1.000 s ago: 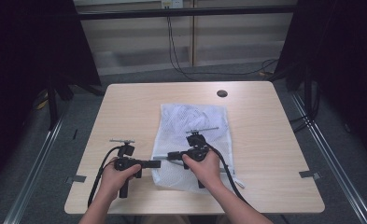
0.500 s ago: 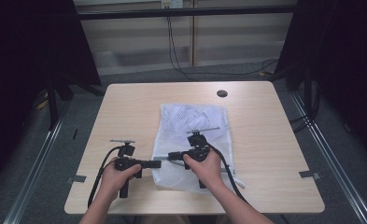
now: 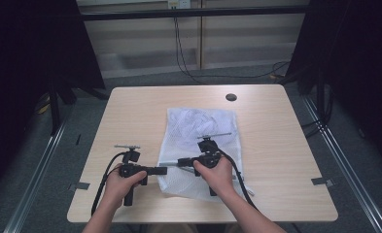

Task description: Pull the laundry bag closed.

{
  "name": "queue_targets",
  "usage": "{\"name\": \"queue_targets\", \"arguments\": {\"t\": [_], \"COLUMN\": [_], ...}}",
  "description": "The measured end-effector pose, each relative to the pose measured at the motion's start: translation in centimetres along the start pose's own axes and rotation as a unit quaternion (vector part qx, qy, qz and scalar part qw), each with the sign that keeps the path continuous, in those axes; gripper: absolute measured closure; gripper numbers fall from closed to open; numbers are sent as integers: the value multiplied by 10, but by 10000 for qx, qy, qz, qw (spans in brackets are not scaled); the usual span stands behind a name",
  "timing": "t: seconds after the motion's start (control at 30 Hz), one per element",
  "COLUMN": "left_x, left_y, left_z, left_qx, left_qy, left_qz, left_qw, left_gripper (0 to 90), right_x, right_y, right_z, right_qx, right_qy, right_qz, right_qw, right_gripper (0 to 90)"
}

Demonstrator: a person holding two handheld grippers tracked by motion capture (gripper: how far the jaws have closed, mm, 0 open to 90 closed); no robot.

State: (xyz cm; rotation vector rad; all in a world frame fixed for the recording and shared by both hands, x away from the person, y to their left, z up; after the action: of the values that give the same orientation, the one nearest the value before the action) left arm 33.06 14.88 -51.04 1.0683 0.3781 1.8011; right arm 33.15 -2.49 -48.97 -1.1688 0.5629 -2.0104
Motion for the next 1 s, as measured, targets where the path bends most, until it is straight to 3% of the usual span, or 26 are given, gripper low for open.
{"name": "queue_targets", "arguments": {"t": [0.57, 1.0], "left_x": [1, 2], "left_y": [0, 0], "left_z": [0, 1], "left_qx": [18, 35], "left_qy": [12, 38], "left_qz": [8, -18], "left_qw": [10000, 10000], "left_gripper": [884, 884], "right_x": [3, 13], "right_y": [3, 13], "right_z": [0, 1], "right_qx": [-35, -60], "right_qy": [-7, 54], "right_qz": [-23, -78], "right_qw": [10000, 9999], "right_gripper": [877, 878]}}
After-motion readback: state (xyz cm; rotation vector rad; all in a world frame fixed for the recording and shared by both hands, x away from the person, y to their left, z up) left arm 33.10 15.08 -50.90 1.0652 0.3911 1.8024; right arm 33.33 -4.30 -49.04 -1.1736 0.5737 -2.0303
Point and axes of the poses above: each handheld gripper's, and its own axes: x roughly backward along the jaws, z roughly out of its top, y roughly to its right, the point moved 6 cm from there along -x, roughly forward along the jaws, and after that the axes turned 5 degrees about -x, right-handed, at the moved point
